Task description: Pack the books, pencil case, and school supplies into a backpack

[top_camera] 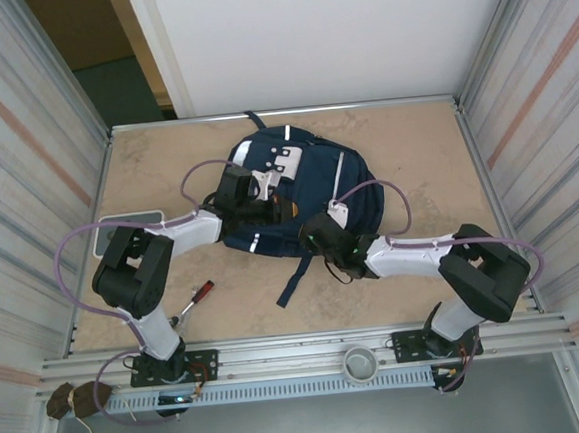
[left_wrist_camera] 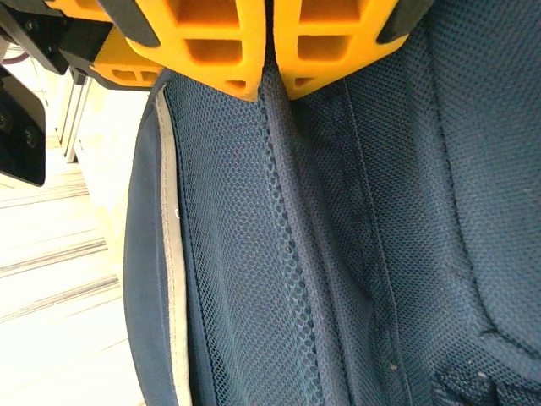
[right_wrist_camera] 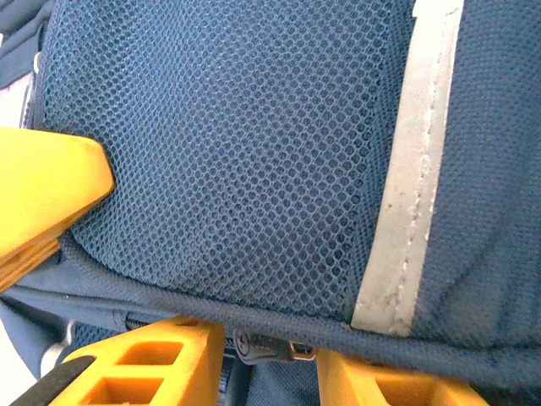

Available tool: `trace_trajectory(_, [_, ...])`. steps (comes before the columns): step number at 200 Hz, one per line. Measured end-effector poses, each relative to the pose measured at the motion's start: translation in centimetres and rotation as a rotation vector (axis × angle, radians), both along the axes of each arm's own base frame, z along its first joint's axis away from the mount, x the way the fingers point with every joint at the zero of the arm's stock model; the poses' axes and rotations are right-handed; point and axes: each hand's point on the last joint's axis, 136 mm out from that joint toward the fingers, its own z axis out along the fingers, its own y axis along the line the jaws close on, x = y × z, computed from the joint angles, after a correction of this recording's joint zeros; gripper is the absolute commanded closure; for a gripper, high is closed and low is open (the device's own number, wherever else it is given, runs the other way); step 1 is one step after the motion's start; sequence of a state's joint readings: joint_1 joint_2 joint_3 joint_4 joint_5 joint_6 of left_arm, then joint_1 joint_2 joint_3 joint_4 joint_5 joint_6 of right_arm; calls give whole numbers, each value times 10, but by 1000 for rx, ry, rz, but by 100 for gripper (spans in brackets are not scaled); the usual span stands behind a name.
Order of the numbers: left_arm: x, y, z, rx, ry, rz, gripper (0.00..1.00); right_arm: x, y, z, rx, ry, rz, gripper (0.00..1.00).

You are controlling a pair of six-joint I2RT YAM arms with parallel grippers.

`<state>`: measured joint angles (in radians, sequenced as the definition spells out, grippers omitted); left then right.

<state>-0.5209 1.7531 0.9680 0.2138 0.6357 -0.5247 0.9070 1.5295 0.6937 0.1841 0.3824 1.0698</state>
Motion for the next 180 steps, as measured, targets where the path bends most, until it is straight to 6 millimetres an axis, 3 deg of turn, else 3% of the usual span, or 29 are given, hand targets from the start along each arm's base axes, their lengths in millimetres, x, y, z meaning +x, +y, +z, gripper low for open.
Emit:
trace_trajectory(97, [3,4,1,-6,1,6,100,3,-5,-5,-22,-25,-26,94])
trace_trajectory(143, [5,12,2,-29,18,1,100,-3,-7,3,-49,-47,17,97])
trace_trajectory(180, [9,22,2,-41,29,2,100,-12,-21,7,-128,-49,61,98])
